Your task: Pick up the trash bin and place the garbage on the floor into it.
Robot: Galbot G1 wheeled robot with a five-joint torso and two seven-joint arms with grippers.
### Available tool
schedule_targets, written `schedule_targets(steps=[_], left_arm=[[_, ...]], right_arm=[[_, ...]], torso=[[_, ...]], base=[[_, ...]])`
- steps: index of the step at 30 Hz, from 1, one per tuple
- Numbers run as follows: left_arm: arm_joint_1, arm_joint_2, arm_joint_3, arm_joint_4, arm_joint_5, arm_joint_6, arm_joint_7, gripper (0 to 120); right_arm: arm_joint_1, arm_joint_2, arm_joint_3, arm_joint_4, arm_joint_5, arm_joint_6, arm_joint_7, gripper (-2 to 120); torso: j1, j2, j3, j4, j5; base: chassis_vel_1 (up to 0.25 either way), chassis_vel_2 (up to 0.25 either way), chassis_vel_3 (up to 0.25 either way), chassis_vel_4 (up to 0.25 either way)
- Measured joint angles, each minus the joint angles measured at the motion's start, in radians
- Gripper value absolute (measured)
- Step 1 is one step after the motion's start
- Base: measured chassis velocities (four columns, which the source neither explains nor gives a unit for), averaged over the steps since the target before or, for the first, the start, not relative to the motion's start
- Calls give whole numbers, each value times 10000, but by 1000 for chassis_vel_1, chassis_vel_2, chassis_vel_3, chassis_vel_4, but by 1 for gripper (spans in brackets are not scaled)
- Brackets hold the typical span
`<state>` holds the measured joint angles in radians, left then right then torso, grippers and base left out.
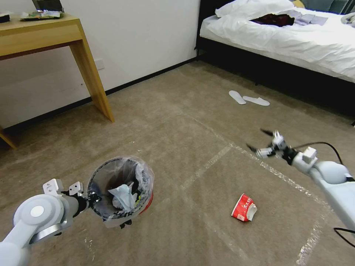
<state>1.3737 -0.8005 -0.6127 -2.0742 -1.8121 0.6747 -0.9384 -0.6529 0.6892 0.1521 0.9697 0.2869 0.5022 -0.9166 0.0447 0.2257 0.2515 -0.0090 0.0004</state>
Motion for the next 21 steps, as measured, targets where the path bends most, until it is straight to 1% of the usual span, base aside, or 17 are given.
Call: schedule_targets(steps=[2,3,4,5,6,7,8,9,10,11,12,13,14,16,21], left_arm=[[12,-31,32,-7,75,0,33,0],[12,-31,32,-7,75,0,33,0],[44,-59,33,-16,107,0,40,0],[97,-100,31,-45,148,0,45,0],[97,-100,31,-45,148,0,45,0],[147,-139,15,-85,180,1,47,0],[187,-165,-4,-113,191,1,48,0],[187,-165,-4,-113,191,1,48,0],[228,-193,-21,-137,211,1,51,0],[271,-234,-29,-156,251,1,50,0],[271,-234,-29,-156,251,1,50,0],[301,-285,-27,-176,292,2,52,0],[301,-285,-27,-176,292,2,52,0],[329,-413,-5,-204,351,1,54,0],[402,-526,-4,-265,445,-6,51,0]], right_arm=[[515,194,-459,-717,-1288,595,-832,100],[515,194,-459,-717,-1288,595,-832,100],[732,361,-629,-990,-1711,780,-1036,100],[1032,653,-834,-1339,-2328,996,-1168,100],[1032,653,-834,-1339,-2328,996,-1168,100],[1255,870,-1014,-1583,-2743,1089,-1258,100],[1408,1028,-1168,-1784,-3036,1141,-1195,100],[1408,1028,-1168,-1784,-3036,1141,-1195,100],[1562,1196,-1363,-2080,-3435,1198,-976,100],[1751,1419,-1570,-2565,-4174,1301,-662,100],[1751,1419,-1570,-2565,-4174,1301,-662,100],[1906,1608,-1631,-3051,-4886,1425,-384,100],[1906,1608,-1631,-3051,-4886,1425,-384,100],[2025,1779,-1862,-3687,-5485,1531,171,100],[1937,1831,-2353,-4103,-5564,1510,593,100]], torso=[[0,0,0,-4,-4],[0,0,0,-4,-4],[0,0,0,-3,-4],[0,0,1,3,3],[0,0,1,3,3],[0,0,1,9,1],[0,0,1,10,-4],[0,0,1,10,-4],[0,1,1,11,-7],[0,0,1,7,-1],[0,0,1,7,-1],[0,0,1,0,0],[0,0,1,0,0],[0,0,1,-1,-4],[0,1,0,0,-5]], base=[[0,0,0,0],[0,0,0,0],[0,0,0,0],[0,0,0,0],[0,0,0,0],[0,0,0,0],[0,0,0,0],[0,0,0,0],[0,0,0,0],[0,0,0,0],[0,0,0,0],[0,0,0,0],[0,0,0,0],[0,0,0,0],[0,0,0,0]])
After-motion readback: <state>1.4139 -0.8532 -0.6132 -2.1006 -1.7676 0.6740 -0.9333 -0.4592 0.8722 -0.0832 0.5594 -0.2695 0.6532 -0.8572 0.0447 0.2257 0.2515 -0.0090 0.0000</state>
